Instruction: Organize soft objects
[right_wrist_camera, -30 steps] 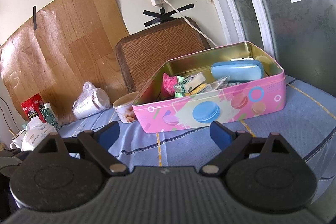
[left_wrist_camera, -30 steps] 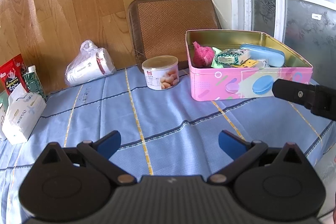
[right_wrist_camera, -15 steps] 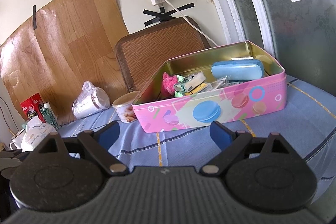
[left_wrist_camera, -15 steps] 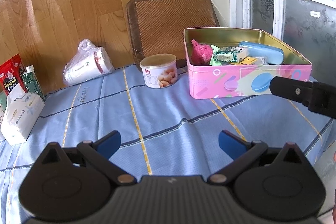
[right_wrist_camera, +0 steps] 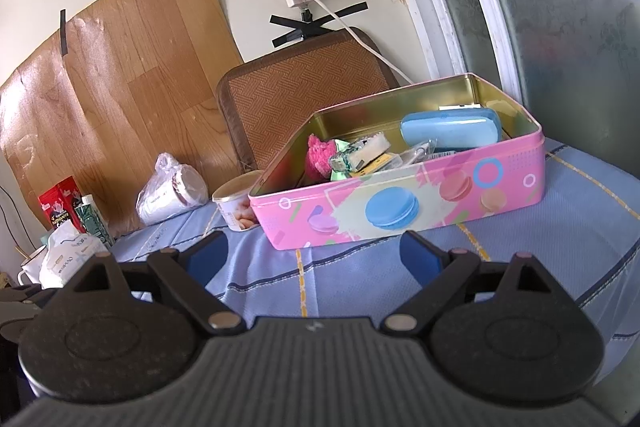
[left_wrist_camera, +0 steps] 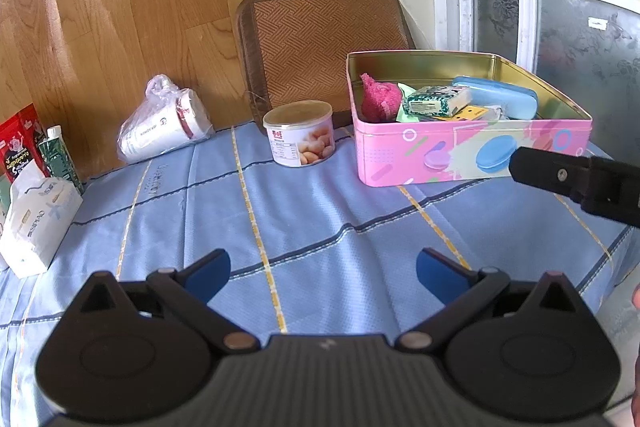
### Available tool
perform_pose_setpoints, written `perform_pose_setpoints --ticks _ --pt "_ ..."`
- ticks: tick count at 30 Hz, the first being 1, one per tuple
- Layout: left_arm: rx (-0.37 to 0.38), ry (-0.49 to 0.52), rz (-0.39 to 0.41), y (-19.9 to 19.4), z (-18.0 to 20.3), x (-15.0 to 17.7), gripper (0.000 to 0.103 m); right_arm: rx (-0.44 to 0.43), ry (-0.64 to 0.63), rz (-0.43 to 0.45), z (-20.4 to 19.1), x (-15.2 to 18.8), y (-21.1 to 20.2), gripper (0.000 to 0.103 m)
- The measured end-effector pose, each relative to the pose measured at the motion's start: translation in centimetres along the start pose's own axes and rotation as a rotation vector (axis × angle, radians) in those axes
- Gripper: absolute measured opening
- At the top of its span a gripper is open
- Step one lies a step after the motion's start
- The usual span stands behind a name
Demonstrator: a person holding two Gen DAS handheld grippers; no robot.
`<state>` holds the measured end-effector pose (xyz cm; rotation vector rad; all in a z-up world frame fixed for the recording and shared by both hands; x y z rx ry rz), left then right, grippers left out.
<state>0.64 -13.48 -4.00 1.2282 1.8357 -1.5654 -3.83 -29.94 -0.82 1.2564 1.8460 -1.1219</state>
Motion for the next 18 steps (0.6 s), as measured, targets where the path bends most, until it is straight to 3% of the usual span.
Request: perform_pose_setpoints --ticks 10,18 --pt "0.004 0.003 0.003 -0.03 0.14 0.05 0.103 0.000 0.001 -0.002 0.11 0.15 0.11 0.095" --pt "0.069 -0.007 0.032 -0.62 0.34 -0.17 0.103 0.002 0.000 -0.001 0.07 0.13 0.10 0.095"
Point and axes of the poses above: each gripper's, at about its wrist camera, not at the fingertips, and y roughly the way its jaws point, z to its right, x to its underside, the point moved 8 cm from there along y, roughly the way its jaws point, and after that the axes turned 14 degrees about -x, right-handed, at the moved point
